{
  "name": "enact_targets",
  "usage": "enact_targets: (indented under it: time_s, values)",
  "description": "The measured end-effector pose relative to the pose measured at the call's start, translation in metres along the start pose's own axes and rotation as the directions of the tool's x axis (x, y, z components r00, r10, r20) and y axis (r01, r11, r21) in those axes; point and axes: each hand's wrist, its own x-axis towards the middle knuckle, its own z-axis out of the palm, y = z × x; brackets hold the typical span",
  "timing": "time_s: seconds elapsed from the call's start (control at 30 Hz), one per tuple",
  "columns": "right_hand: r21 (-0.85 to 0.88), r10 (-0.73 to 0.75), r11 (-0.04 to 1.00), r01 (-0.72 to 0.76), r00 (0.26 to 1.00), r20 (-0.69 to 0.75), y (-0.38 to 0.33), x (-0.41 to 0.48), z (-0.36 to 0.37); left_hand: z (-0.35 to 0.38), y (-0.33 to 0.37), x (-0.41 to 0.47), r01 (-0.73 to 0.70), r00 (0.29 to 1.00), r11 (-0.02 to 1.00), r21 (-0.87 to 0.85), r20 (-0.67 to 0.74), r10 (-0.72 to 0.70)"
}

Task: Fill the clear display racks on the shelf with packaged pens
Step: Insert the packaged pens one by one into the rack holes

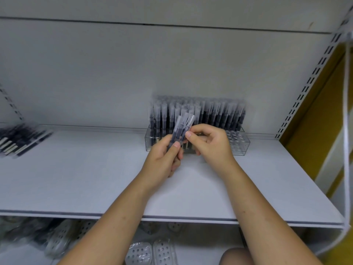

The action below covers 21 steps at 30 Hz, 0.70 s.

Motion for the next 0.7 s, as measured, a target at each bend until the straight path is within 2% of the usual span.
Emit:
enact_targets:
  time_s: [0.17,0.33,0.43,0.57,0.7]
  values:
    - [0.015,0.002,1.000,-0.002,1.000,-0.014,0.000,0.000,0.001,0.001,0.000,-0.001,-0.019,1.000,0.999,0.028,-0.013,0.019]
    - [0.159,-0.007,0.987,0.039,0.980,-0.199,-0.005,0.006,-0.001,0.001,-0.004,0.002,-0.014,0.995,0.999,0.043,-0.095,0.018]
    - [0.206,-0.027,0.973,0.105,0.936,-0.351,-0.008,0.008,-0.006,0.001,-0.005,0.004,-0.011,0.993,0.999,0.034,-0.117,0.015]
    - [0.027,-0.193,0.970,0.240,0.837,-0.512,-0.002,0.012,-0.013,0.000,-0.005,0.004,-0.008,0.993,0.999,0.041,-0.115,0.013]
    - [-0.201,-0.311,0.949,0.242,0.818,-0.484,0.010,0.019,-0.016,0.001,-0.004,0.004,-0.004,0.993,0.999,0.047,-0.118,0.010]
